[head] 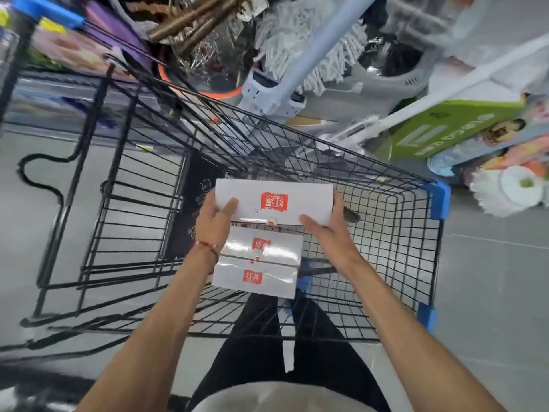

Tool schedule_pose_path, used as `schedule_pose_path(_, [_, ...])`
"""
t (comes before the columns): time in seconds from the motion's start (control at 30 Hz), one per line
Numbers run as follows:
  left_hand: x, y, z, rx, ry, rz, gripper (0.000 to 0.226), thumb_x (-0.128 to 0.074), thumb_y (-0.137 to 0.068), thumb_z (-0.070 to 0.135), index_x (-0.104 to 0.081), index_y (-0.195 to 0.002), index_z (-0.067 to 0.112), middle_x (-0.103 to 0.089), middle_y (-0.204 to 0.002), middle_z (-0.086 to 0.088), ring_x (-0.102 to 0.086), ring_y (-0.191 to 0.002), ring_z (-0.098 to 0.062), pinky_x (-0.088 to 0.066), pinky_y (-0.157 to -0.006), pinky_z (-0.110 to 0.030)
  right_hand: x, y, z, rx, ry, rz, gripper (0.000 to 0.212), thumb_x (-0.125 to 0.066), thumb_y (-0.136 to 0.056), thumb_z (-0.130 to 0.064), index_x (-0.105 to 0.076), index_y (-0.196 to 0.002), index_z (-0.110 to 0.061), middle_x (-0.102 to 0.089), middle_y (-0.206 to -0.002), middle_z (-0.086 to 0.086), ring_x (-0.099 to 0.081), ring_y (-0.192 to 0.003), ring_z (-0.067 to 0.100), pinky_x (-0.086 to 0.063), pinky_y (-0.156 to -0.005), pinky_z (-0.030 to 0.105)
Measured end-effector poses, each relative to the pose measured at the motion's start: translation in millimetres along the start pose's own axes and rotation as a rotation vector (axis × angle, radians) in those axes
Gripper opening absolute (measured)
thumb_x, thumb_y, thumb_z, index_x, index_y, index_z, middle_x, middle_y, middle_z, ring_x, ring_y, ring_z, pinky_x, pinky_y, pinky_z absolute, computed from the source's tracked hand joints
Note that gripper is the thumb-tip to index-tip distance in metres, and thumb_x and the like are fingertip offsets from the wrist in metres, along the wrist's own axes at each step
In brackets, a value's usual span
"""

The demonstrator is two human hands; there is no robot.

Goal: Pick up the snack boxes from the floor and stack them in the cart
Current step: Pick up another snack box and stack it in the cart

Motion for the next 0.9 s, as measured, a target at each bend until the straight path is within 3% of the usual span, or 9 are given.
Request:
schedule_pose_path(0.1, [-5,-22,-8,0.019,0.000,-0.057,0.040,-0.061,-0.099,0.018,-0.055,-0.139,0.021,-0.067,-0.130,-0.001,-0.063,-0.119,-0.022,-0.050,-0.107,-0.046,-8,-11,10,-0.048,0.021,0.046,0.097,-0.071,-0.099,-0.014,-0.002,-0.163,-0.034,-0.048,-0.150,-0.005,-0.052,-0.131,0.007,-0.040,-0.114,0.030])
schedule_pose_path(0.2, [-9,-47,-19,0.035,-0.010,-0.100,0.043,-0.060,-0.099,0.010,-0.056,-0.141,0.018,-0.067,-0.130,-0.001,-0.064,-0.118,-0.019,-0.051,-0.103,-0.035,-16,-24,27,-0.091,0.027,0.088,0.095,-0.069,-0.100,-0.009,-0.001,-0.163,-0.031,-0.049,-0.146,-0.014,-0.051,-0.132,0.001,-0.035,-0.123,0.037])
schedule_pose_path(0.33, [-11,-77,-40,0.075,-0.060,-0.130,0.044,-0.061,-0.099,0.008,-0.056,-0.142,0.018,-0.068,-0.123,0.002,-0.067,-0.103,-0.009,-0.055,-0.079,-0.012,-28,-42,54,-0.172,0.016,0.115,0.097,-0.068,-0.100,-0.009,0.001,-0.165,-0.033,-0.042,-0.161,-0.001,-0.043,-0.148,0.017,-0.034,-0.125,0.053])
schedule_pose_path(0.43, [-12,-100,-60,0.114,-0.169,-0.152,0.045,-0.065,-0.097,0.018,-0.057,-0.141,0.020,-0.067,-0.123,0.002,-0.066,-0.108,-0.016,-0.055,-0.089,-0.023,-34,-52,70,-0.208,0.051,0.137,0.092,-0.063,-0.101,-0.001,-0.002,-0.165,-0.026,-0.057,-0.136,-0.015,-0.059,-0.122,0.001,-0.049,-0.114,0.037])
schedule_pose_path(0.47, [-13,-107,-71,0.135,-0.192,-0.167,0.048,-0.067,-0.095,0.024,-0.057,-0.142,0.023,-0.067,-0.127,0.001,-0.065,-0.112,-0.018,-0.055,-0.098,-0.031,-36,-55,76,-0.225,0.057,0.145,0.091,-0.062,-0.101,0.000,-0.004,-0.165,-0.027,-0.059,-0.135,-0.014,-0.061,-0.121,0.004,-0.051,-0.111,0.035])
schedule_pose_path(0.53, [-13,-114,-87,0.168,-0.237,-0.158,0.058,-0.069,-0.091,0.036,-0.053,-0.146,0.025,-0.062,-0.136,0.003,-0.060,-0.122,-0.018,-0.048,-0.110,-0.042,-39,-59,86,-0.253,0.062,0.150,0.092,-0.063,-0.102,-0.002,-0.002,-0.165,-0.029,-0.059,-0.144,-0.003,-0.062,-0.130,0.019,-0.050,-0.114,0.046])
schedule_pose_path(0.63, [-17,-116,-101,0.236,-0.294,-0.174,0.070,-0.065,-0.092,0.047,-0.039,-0.155,0.028,-0.049,-0.136,0.013,-0.046,-0.128,-0.012,-0.034,-0.119,-0.042,-41,-67,98,-0.289,0.044,0.140,0.098,-0.065,-0.100,-0.007,0.003,-0.166,-0.034,-0.055,-0.152,0.003,-0.058,-0.137,0.027,-0.044,-0.117,0.057])
schedule_pose_path(0.73, [-26,-120,-104,0.243,-0.337,-0.187,0.070,-0.061,-0.096,0.046,-0.032,-0.158,0.028,-0.049,-0.149,-0.003,-0.044,-0.140,-0.026,-0.034,-0.120,-0.043,-40,-76,105,-0.311,0.061,0.167,0.101,-0.066,-0.096,-0.002,0.003,-0.165,-0.027,-0.056,-0.147,0.007,-0.061,-0.131,0.029,-0.051,-0.110,0.056])
schedule_pose_path(0.9, [-35,-133,-114,0.272,-0.392,-0.227,0.069,-0.057,-0.100,0.038,-0.027,-0.159,0.021,-0.040,-0.159,-0.008,-0.038,-0.146,-0.028,-0.034,-0.116,-0.038,-38,-84,118,-0.333,0.089,0.169,0.084,-0.064,-0.096,0.007,-0.013,-0.158,-0.016,-0.059,-0.137,0.011,-0.062,-0.127,0.025,-0.055,-0.106,0.054])
Point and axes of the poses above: each hand's wrist, its own y-axis away from the middle knuckle, its own x-axis out of the back of the hand, z = x × y, the point moved 6 cm from there along -y, towards the middle knuckle
